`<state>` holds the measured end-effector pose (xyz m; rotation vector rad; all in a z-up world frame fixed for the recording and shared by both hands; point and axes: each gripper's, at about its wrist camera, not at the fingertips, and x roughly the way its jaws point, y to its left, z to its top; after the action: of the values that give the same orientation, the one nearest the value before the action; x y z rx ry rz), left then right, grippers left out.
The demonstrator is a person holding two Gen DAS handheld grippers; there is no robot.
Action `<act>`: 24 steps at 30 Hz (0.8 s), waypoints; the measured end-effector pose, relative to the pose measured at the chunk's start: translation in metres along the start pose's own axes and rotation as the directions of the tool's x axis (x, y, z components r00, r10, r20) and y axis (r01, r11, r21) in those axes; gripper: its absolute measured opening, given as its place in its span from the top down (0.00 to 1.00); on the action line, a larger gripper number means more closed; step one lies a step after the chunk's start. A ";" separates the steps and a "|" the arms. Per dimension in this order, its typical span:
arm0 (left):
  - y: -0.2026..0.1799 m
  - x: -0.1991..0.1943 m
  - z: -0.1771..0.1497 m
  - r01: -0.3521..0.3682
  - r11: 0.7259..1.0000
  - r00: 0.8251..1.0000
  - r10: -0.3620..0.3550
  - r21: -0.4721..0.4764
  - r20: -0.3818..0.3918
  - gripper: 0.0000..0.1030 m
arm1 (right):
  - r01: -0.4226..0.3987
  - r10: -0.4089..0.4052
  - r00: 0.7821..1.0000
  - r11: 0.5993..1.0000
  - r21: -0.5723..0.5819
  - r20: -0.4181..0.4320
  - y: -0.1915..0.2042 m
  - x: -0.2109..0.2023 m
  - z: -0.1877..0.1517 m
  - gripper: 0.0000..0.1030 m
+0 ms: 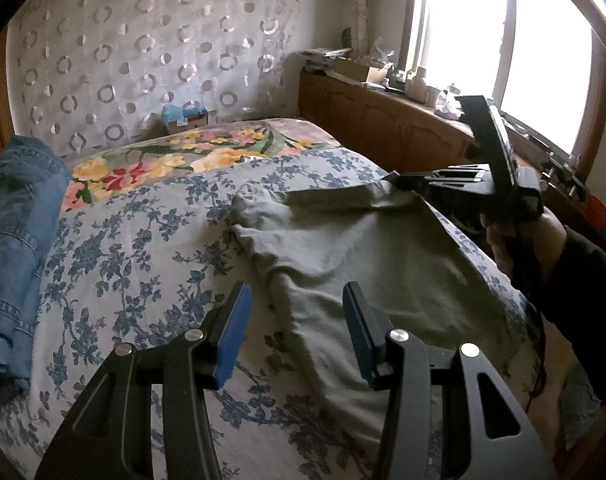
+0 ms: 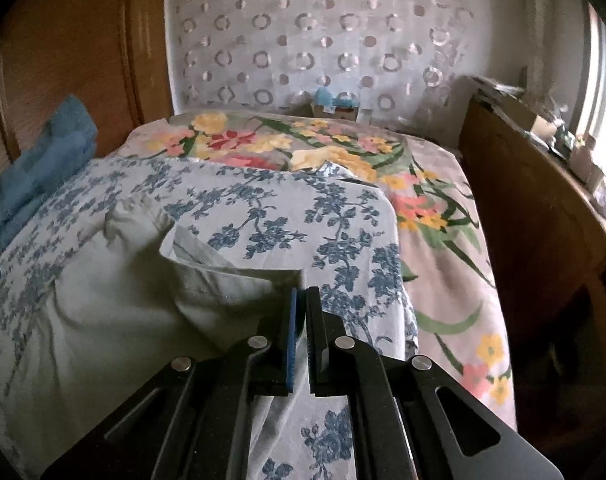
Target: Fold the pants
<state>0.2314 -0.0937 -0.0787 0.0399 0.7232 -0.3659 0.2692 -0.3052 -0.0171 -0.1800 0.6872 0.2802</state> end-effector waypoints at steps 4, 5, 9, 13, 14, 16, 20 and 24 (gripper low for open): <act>-0.004 0.005 0.000 0.007 1.000 1.000 -0.007 0.009 -0.011 0.53 | 0.029 -0.029 0.999 1.000 0.008 0.023 -0.001 -0.012 -0.002 0.87; -0.005 0.007 0.000 0.008 1.000 1.000 -0.008 0.012 -0.012 0.53 | 0.022 -0.022 0.999 1.000 0.004 0.024 0.001 -0.014 -0.002 0.84; -0.005 0.019 0.012 -0.003 0.999 1.000 0.004 0.038 -0.025 0.53 | -0.004 0.004 1.000 1.000 0.013 0.022 -0.001 -0.014 -0.004 0.71; 0.002 0.037 0.031 -0.019 0.999 0.999 0.021 0.050 -0.035 0.53 | -0.057 0.057 0.998 0.998 0.027 -0.001 -0.003 -0.004 -0.006 0.65; 0.005 0.044 0.037 -0.022 0.998 0.999 0.024 0.052 -0.038 0.53 | -0.064 0.064 0.998 0.998 0.025 -0.002 -0.003 -0.003 -0.006 0.64; 0.011 0.055 0.045 -0.030 0.998 0.998 0.033 0.054 -0.047 0.53 | -0.091 0.091 0.996 0.996 0.024 -0.020 -0.005 0.001 -0.006 0.64; 0.023 0.078 0.058 -0.051 0.998 0.996 0.054 0.042 -0.073 0.53 | -0.089 0.090 0.993 0.996 0.011 -0.078 -0.007 0.014 -0.006 0.64; 0.028 0.098 0.063 -0.067 0.996 0.992 0.072 0.050 -0.104 0.53 | -0.082 0.078 0.990 0.996 -0.030 -0.117 -0.004 0.024 -0.003 0.64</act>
<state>0.3489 -0.1084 -0.0982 0.1290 0.8156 -0.3155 0.2866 -0.3052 -0.0342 -0.2036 0.8065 0.3612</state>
